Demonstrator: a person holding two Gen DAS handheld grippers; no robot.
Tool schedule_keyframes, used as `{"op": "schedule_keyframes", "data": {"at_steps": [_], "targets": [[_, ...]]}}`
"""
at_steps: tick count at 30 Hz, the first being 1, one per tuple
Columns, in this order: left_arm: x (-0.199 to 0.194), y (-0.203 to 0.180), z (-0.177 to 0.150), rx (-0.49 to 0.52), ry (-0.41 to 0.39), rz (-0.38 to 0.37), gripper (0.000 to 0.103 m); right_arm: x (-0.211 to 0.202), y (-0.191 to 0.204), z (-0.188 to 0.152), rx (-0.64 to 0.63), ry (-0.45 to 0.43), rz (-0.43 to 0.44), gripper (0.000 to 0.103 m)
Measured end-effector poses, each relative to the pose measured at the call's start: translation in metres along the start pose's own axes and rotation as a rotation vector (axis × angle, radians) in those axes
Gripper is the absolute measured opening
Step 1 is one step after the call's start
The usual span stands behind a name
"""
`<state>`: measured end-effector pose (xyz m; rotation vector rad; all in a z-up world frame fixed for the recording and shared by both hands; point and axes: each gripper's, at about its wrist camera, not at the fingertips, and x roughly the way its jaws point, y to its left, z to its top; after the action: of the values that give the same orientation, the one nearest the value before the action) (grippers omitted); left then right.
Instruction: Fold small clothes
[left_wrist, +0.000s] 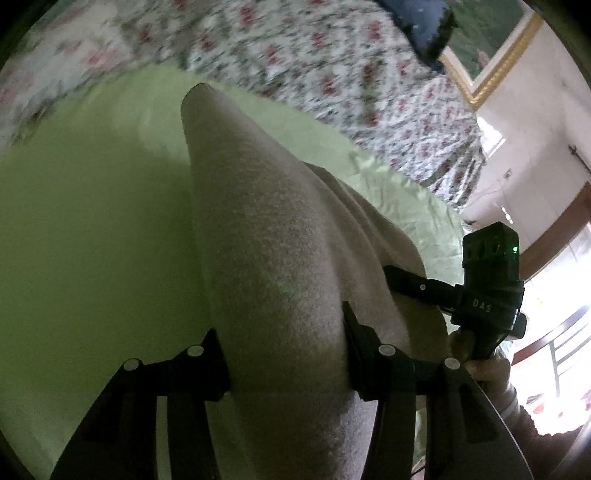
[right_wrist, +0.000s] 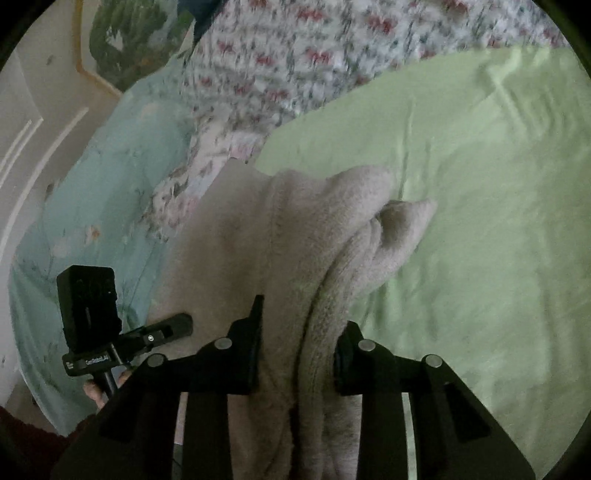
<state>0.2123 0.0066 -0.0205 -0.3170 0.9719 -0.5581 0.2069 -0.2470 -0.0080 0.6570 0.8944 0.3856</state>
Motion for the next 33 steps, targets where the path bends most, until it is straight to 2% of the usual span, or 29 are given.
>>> {"op": "schedule_keyframes", "data": {"at_steps": [3,5,7,10,13,17,20,21,22,23,24,25,26,29,31,33], "targets": [[0.013,0.022,-0.022,-0.040,0.040,0.023,0.054,0.021,-0.006,-0.017,0.024,0.045,-0.022,0.031],[0.011,0.030,-0.029,-0.053,0.015,-0.003,0.058,0.026,-0.015,-0.026,0.044,0.049,-0.033,0.033],[0.009,0.029,-0.029,-0.056,0.011,0.001,0.062,0.025,-0.020,-0.027,0.069,0.046,-0.028,0.040],[0.001,0.027,-0.024,-0.046,0.003,0.023,0.074,0.020,-0.022,-0.023,0.079,0.060,-0.057,0.049],[-0.015,0.033,-0.014,-0.068,-0.049,0.028,0.078,0.006,-0.021,-0.013,0.071,0.042,-0.089,0.053],[-0.031,0.047,0.004,-0.133,-0.103,0.054,0.078,-0.014,-0.020,0.016,0.065,-0.062,-0.084,0.054],[-0.023,0.045,0.014,-0.117,-0.096,0.127,0.076,-0.002,-0.024,0.043,0.056,-0.074,-0.097,0.054],[-0.020,0.046,0.014,-0.114,-0.090,0.137,0.076,0.009,-0.029,0.050,0.076,-0.050,-0.103,0.054],[-0.015,0.046,0.017,-0.113,-0.081,0.146,0.076,0.022,-0.034,0.055,0.097,-0.010,-0.111,0.050],[-0.010,0.045,0.019,-0.117,-0.067,0.155,0.074,0.032,-0.038,0.058,0.111,0.018,-0.125,0.040],[-0.008,0.044,0.019,-0.115,-0.061,0.160,0.072,0.042,-0.039,0.060,0.116,0.044,-0.139,0.019],[-0.007,0.042,0.020,-0.105,-0.056,0.177,0.068,0.044,-0.035,0.061,0.103,0.046,-0.142,0.012],[-0.007,0.039,0.020,-0.093,-0.061,0.190,0.066,0.040,-0.029,0.062,0.075,0.018,-0.137,0.010],[-0.002,0.037,0.016,-0.075,-0.058,0.234,0.066,-0.002,-0.004,0.061,-0.015,-0.162,-0.062,0.009],[0.003,0.040,0.013,-0.075,-0.050,0.231,0.066,-0.006,-0.006,0.058,-0.021,-0.170,-0.118,0.009],[0.007,0.038,0.011,-0.057,-0.045,0.248,0.066,0.009,-0.020,0.056,0.005,-0.114,-0.186,0.009]]}}
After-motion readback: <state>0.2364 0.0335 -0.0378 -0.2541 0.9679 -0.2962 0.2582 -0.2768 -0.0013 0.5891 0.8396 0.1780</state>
